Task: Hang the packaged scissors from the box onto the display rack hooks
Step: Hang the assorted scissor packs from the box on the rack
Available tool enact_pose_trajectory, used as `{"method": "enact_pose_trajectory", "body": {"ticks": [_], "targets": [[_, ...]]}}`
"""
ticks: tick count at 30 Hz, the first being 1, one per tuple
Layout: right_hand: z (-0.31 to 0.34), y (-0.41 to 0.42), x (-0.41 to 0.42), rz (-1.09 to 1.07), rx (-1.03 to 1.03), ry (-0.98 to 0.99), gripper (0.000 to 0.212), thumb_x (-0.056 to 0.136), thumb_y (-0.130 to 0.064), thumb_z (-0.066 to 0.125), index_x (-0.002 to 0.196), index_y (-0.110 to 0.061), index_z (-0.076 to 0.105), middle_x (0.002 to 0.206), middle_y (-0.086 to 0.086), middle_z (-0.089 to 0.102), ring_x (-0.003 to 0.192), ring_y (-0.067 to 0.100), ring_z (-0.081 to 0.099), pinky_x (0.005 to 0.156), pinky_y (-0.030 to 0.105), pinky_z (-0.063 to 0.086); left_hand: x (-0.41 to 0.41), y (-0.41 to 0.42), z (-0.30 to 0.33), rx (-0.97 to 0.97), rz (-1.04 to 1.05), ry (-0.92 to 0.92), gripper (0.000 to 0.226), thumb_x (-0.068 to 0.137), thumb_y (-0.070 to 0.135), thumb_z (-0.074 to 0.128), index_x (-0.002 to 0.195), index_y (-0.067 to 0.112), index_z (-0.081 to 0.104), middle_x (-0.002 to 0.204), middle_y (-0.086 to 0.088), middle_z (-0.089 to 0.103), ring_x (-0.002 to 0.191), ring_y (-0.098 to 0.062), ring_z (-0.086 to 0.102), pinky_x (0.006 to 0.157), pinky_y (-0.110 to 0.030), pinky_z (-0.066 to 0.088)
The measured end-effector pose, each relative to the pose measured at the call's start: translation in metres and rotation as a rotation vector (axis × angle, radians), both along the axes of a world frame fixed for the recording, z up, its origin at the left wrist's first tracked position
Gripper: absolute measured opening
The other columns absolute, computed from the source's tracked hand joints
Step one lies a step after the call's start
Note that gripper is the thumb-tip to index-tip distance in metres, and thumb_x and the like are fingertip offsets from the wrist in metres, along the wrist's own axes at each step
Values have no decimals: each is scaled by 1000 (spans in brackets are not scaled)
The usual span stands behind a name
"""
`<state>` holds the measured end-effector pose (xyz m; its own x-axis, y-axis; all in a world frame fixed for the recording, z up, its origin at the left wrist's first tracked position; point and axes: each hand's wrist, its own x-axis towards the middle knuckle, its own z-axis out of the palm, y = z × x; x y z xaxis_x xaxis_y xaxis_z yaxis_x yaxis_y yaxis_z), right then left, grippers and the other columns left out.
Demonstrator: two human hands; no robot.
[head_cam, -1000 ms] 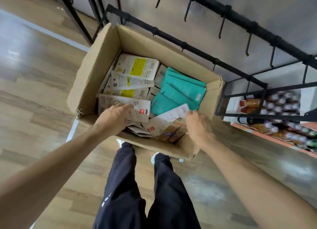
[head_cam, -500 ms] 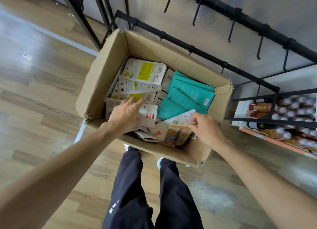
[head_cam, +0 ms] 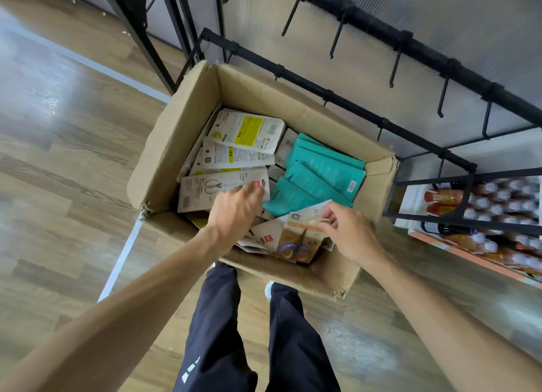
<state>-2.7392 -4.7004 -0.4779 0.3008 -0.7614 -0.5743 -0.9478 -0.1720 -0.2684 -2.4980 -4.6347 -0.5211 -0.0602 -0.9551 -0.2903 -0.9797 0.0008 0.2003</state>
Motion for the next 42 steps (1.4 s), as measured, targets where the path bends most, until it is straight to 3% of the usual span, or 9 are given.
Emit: {"method": "enact_pose_trajectory", "body": {"ticks": [4,11,17,23,26,29,34,37,42], "targets": [[10,1,5,-109,58,-141,9,96,-28,65,103,-22,66,92,-13,66,73,-6,57,55,7,40,45,-10,52,-292,364,360,23,89,7,66,106,18,76,68,-2,69,57,-23,65,51,-27,52],[88,-17,15,-203,-7,-435,3,97,-22,63,100,-22,63,95,-15,61,88,3,63,68,15,52,95,-13,137,-315,645,631,17,88,2,70,98,12,79,82,32,65,70,25,57,59,-2,46],[189,-31,10,-189,-127,-556,7,97,-17,65,100,-12,69,93,-8,68,81,-8,62,64,6,43,87,2,217,-310,717,699,17,88,6,71,102,11,78,97,-3,76,82,-9,72,64,-11,54],[277,-23,-28,-152,-219,-591,7,98,-22,63,99,-17,67,88,-15,66,79,-9,59,59,12,42,36,9,289,-321,575,760,18,88,8,73,105,10,76,92,2,76,72,18,63,64,-7,53],[296,-25,-58,-144,-267,-557,5,98,-30,62,99,-26,66,95,-14,69,84,1,63,61,19,49,15,7,316,-316,483,740,26,89,19,72,95,45,71,73,39,65,73,17,64,60,-12,55],[309,-26,-86,-181,-334,-592,6,98,-25,63,101,-22,67,99,-11,70,85,2,66,63,21,54,-3,2,338,-393,373,744,13,87,49,67,82,61,65,81,32,69,74,4,70,59,-29,60],[316,-15,-133,-282,-409,-659,6,97,-21,63,102,-17,66,103,-3,71,93,9,70,69,30,61,-46,-11,337,-452,285,705,12,89,20,73,90,30,79,73,12,72,58,-3,62,52,-34,56],[328,-11,-162,-295,-457,-676,12,97,-19,63,105,-11,67,103,-4,69,95,7,67,73,28,60,-82,-14,352,-485,180,678,7,87,3,73,91,4,78,68,-6,71,56,11,56,51,-5,40],[352,-18,-209,-288,-531,-674,12,97,-21,62,106,-14,66,104,-4,68,92,-6,63,69,14,53,-125,-31,362,-523,158,744,14,85,6,75,97,12,79,77,2,76,56,8,59,52,-12,46]]}}
